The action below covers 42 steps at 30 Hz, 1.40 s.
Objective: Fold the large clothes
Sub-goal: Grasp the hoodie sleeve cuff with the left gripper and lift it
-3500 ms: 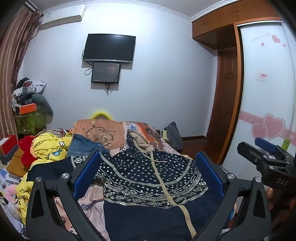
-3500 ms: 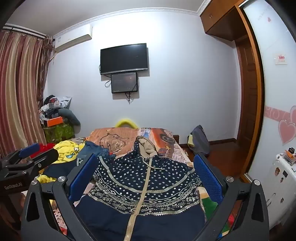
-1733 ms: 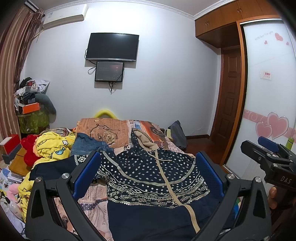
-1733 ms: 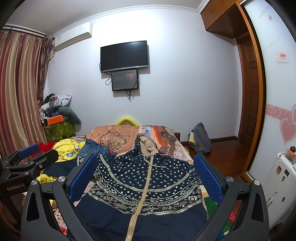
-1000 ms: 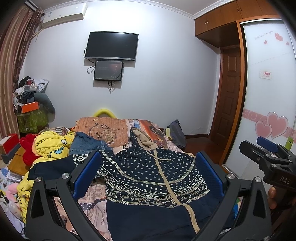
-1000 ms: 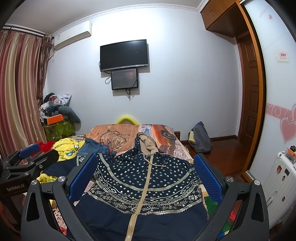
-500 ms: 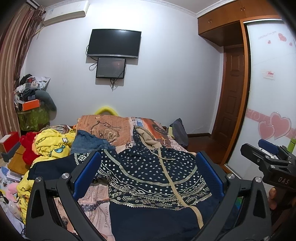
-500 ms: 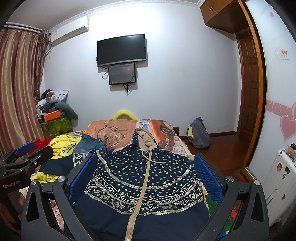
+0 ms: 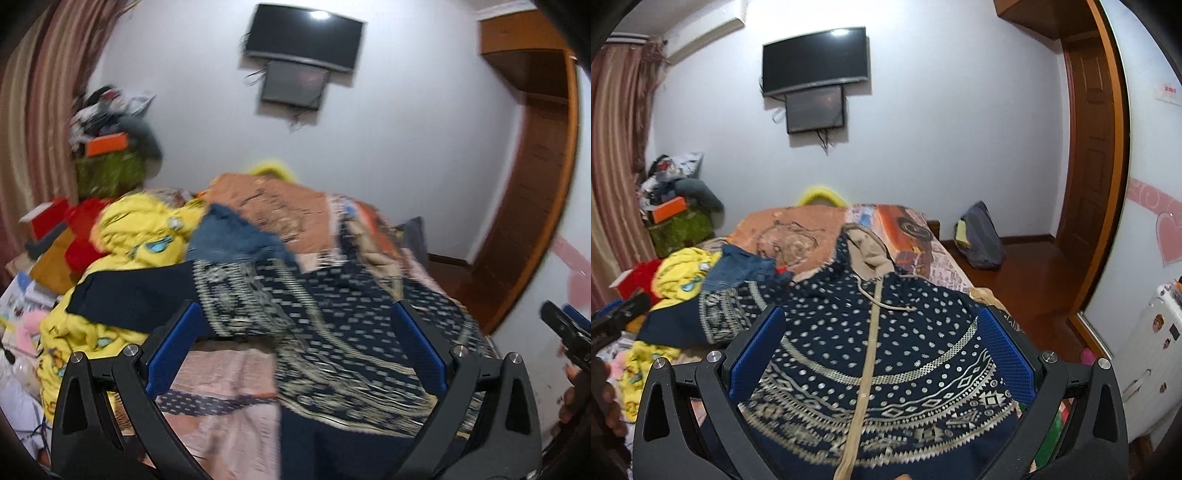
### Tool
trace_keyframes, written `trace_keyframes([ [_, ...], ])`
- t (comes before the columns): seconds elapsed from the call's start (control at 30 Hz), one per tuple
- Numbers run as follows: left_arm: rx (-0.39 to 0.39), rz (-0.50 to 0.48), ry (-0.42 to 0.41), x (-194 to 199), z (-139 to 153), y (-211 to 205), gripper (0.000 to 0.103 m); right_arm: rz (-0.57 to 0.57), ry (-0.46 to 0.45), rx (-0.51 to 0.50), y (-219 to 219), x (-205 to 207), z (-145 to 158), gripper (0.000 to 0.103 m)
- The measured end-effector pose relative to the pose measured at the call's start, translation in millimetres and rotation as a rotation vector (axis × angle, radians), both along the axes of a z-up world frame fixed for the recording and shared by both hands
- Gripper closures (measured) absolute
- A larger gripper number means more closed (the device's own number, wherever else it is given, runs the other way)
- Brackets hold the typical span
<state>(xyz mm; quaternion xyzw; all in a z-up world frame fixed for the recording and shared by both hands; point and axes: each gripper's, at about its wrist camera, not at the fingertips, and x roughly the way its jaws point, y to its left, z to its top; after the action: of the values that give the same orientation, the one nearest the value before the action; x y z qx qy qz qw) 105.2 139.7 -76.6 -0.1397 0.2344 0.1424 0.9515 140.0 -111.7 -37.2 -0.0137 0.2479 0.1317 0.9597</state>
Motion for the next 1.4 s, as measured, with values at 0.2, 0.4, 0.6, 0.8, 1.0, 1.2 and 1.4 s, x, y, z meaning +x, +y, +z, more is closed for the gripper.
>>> trace_keyframes([
  [0.2,-0.057,0.103,0.086,23.4,-38.1,85.1,0.000,0.018,0.072,-0.038,10.3,46.2,-19.3,0.000],
  [0.4,-0.305,0.168,0.178,30.6,-99.4,182.1,0.000,0.063,0.177,-0.068,22.2,87.1,-44.9,0.000],
  [0.6,-0.530,0.209,0.253,29.6,-162.5,243.0,0.007,0.108,0.293,-0.082,31.4,107.0,-74.3,0.000],
  [0.8,-0.712,0.211,0.238,32.3,-203.6,272.6,0.029,0.123,0.353,-0.102,40.1,116.9,-90.5,0.000],
  [1.0,-0.687,0.278,0.201,36.1,-204.5,292.6,0.039,0.130,0.374,-0.111,42.9,118.6,-97.5,0.000],
  [1.2,-0.538,0.374,0.301,48.7,-203.1,304.5,0.084,0.132,0.375,-0.114,44.4,118.5,-97.6,0.000],
  [1.4,-0.248,0.413,0.334,56.9,-143.0,275.1,0.100,0.143,0.369,-0.103,41.7,118.0,-89.6,0.000],
])
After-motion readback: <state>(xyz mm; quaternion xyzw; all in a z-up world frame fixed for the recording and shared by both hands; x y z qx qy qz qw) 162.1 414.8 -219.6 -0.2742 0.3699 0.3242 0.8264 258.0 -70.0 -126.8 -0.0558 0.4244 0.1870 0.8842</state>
